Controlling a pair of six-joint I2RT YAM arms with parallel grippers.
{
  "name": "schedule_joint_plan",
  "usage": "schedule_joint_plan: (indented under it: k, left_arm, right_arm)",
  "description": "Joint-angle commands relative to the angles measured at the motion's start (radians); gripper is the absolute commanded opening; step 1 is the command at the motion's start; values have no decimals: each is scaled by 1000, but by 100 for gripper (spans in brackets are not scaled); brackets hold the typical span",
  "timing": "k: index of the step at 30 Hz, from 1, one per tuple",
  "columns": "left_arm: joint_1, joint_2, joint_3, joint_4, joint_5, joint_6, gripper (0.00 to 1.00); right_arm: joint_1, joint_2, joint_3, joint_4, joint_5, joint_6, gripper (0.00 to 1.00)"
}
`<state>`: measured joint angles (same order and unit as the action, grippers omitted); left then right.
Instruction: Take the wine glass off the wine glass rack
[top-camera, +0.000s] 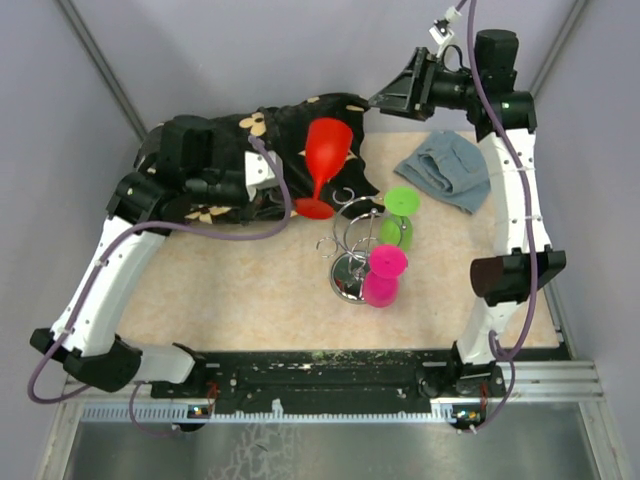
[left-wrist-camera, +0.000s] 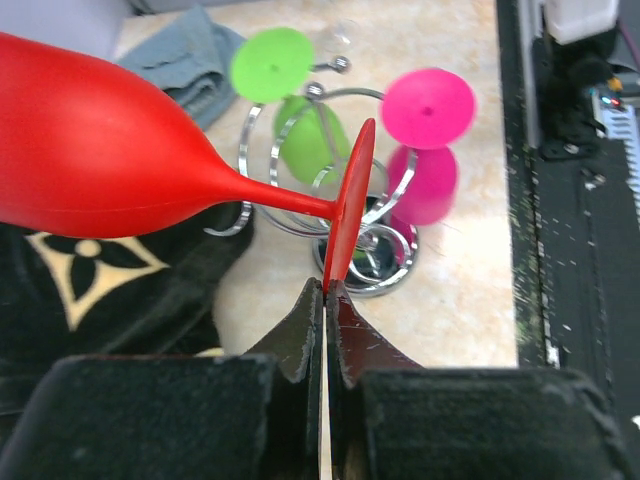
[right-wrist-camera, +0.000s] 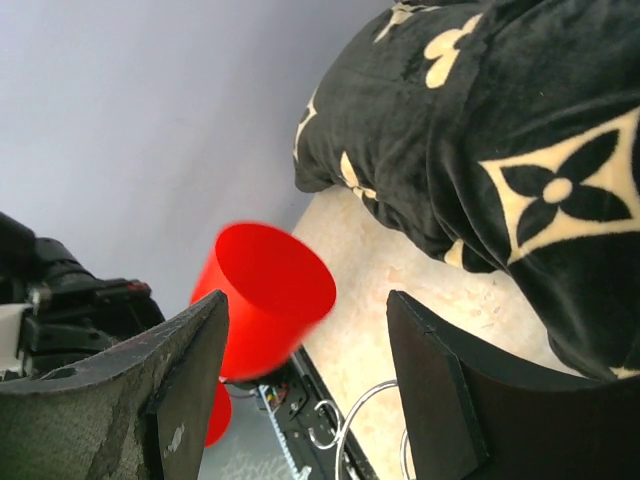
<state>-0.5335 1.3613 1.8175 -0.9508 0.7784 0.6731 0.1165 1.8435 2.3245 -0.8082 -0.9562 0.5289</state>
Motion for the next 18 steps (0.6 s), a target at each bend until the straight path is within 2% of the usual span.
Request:
schedule_joint_plan:
  k: [1, 5, 10, 18]
  left_arm:
    - [-55, -84, -105, -23, 38, 66, 0]
    - [-112, -135, -182, -40, -6, 135, 0]
    - [-144, -147, -188, -54, -35, 195, 0]
    - [-154, -162, -215, -71, -95, 307, 0]
  right_arm:
    - [21, -61, -16, 89, -69, 33, 65]
    - [109, -82, -64, -16, -46, -56, 64]
    - [221, -116, -138, -155, 14, -190, 64]
    - [250, -243, -253, -201, -11, -233, 64]
